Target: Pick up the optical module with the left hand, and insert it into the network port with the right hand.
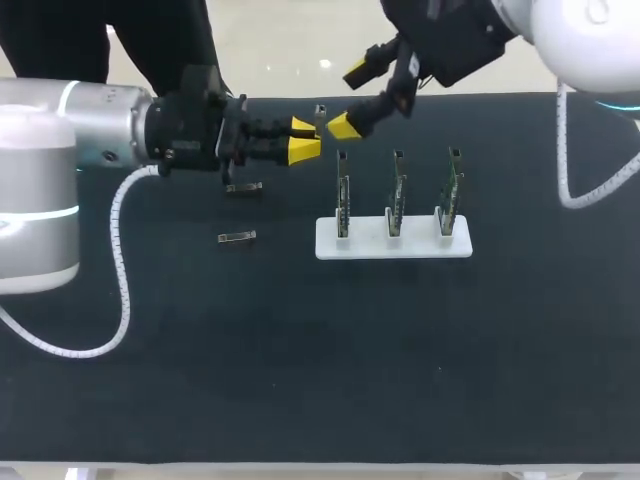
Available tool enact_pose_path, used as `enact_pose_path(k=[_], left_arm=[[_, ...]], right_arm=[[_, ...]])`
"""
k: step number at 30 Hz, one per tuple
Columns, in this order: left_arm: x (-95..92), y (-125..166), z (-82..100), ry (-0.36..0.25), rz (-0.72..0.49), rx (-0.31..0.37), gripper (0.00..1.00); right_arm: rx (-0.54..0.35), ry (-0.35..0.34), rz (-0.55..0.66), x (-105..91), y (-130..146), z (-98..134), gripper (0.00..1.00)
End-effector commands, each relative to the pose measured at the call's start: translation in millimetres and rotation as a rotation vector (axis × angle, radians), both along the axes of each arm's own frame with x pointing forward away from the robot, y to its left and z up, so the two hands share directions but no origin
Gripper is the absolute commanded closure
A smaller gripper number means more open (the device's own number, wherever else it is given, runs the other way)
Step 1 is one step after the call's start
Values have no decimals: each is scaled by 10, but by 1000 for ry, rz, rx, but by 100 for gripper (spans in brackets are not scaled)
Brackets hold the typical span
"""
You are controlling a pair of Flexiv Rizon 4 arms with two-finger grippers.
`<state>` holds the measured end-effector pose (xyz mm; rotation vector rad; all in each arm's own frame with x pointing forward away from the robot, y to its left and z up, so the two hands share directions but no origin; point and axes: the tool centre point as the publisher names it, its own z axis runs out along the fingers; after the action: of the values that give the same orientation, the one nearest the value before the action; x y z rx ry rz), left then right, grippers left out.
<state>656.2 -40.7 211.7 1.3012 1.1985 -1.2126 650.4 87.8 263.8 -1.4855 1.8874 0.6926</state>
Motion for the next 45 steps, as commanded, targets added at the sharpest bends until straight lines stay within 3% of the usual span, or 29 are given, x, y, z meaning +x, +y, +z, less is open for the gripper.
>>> enact_pose_path(k=[1, 30, 35, 45], left_arm=[[-6, -2, -8, -3, 3, -3, 100], [-6, -2, -8, -3, 3, -3, 100], [-6, -2, -8, -3, 3, -3, 100], [-6, -2, -8, -3, 3, -3, 100]], right_arm=[[-2, 14, 31, 64, 98, -22, 0], [13, 16, 67, 37, 176, -106, 0], [-9, -36, 85, 32, 259, -38, 0], [-36, -39, 101, 58, 288, -94, 0]])
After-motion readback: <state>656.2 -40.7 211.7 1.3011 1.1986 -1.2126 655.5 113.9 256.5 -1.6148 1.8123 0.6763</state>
